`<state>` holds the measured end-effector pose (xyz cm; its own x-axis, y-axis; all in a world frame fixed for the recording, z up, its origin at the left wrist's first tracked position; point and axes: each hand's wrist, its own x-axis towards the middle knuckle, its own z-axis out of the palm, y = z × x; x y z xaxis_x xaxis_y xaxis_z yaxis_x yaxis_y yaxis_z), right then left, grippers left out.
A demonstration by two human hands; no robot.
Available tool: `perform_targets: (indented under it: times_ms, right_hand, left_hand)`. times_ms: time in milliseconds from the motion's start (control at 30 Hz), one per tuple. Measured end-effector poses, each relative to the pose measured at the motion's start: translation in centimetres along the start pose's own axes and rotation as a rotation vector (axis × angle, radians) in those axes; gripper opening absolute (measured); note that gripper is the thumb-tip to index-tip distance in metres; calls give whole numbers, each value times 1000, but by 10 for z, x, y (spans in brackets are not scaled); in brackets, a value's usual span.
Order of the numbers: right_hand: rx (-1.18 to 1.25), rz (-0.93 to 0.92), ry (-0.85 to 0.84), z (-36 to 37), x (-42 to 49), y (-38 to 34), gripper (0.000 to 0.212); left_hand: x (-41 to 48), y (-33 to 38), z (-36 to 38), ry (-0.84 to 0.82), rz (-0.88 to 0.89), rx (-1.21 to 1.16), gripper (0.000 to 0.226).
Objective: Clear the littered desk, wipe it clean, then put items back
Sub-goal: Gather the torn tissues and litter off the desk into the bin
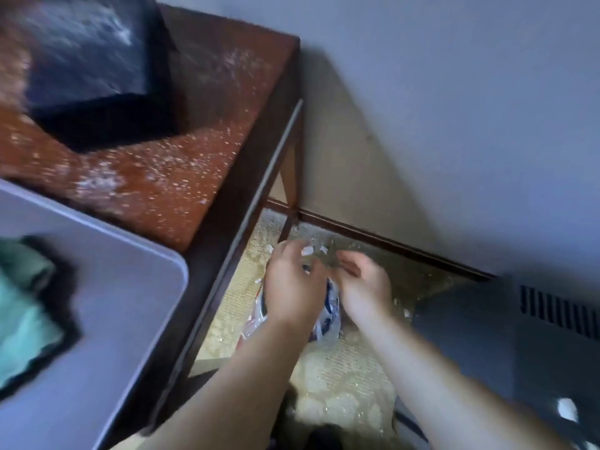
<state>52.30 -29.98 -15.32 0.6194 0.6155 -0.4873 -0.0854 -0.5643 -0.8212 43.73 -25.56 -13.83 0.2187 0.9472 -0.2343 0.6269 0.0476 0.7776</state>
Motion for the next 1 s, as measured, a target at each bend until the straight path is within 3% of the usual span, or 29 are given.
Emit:
perform_targets:
  times_ms: [133,267,500,767,1000]
  right_hand:
    - [-147,-335,-69,11,-58,-107,21]
    - [-304,-492,-204,48,-124,-161,30]
    - [-603,-673,-368,101,-223,-204,33]
    - [-727,-766,-338,178,-295,-241,33]
    - [-709,-784,-417,322,-375,-244,29]
  left_hand:
    - [-22,56,-103,128,221,64,31]
    - [-54,47,-218,155,127,252,30]
    - [-113,-30,-381,299,-199,349,34]
    - [-128,-84,-480,380,-145,300,33]
    - [-155,-169,-593,393,-145,378,32]
